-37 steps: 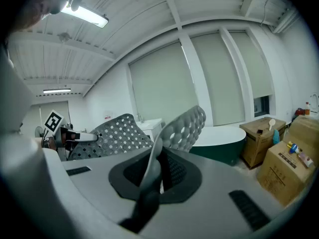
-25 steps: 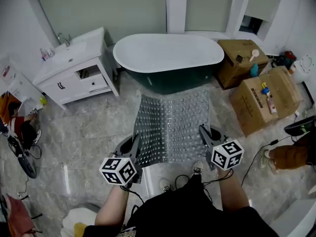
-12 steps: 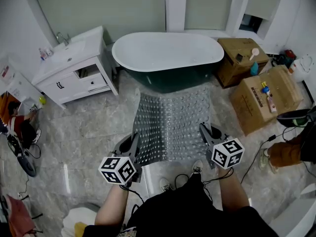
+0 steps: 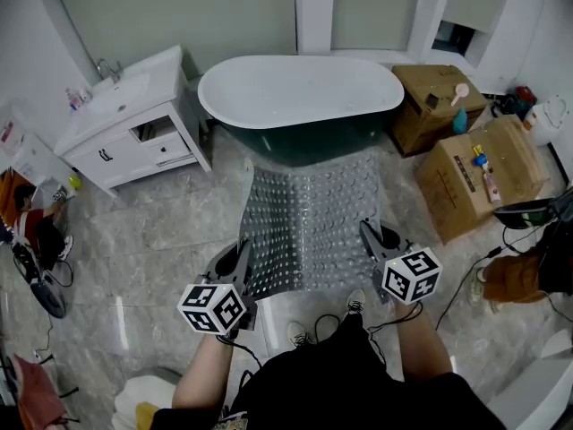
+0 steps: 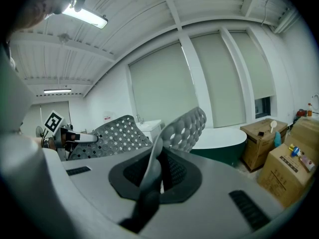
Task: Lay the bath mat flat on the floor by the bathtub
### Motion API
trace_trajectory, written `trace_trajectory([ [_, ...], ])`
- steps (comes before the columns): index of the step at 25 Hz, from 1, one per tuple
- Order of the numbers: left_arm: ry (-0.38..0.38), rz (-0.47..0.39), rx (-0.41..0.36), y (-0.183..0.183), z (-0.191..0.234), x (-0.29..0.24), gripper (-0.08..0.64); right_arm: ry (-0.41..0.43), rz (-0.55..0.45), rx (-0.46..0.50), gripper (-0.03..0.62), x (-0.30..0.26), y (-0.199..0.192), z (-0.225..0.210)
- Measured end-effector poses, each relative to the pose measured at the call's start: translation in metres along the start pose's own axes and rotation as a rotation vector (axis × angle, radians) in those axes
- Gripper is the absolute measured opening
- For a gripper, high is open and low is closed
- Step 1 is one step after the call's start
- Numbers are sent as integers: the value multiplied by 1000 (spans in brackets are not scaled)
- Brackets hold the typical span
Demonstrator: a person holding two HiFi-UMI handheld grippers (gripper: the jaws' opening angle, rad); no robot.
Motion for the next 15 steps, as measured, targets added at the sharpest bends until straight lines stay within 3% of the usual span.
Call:
trace_trajectory([
  [15,23,5,4,-3,-26,-45,31,22,9,-9,28,-7,0,-57],
])
Point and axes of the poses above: the fingertips, and each gripper's own axes: x backward along the fingers, z to its left, y out of its top, the point moved 9 cm from there along x, backward along the fingers, and after that the axes turned 11 degrees about x, right-handed, at the moved point
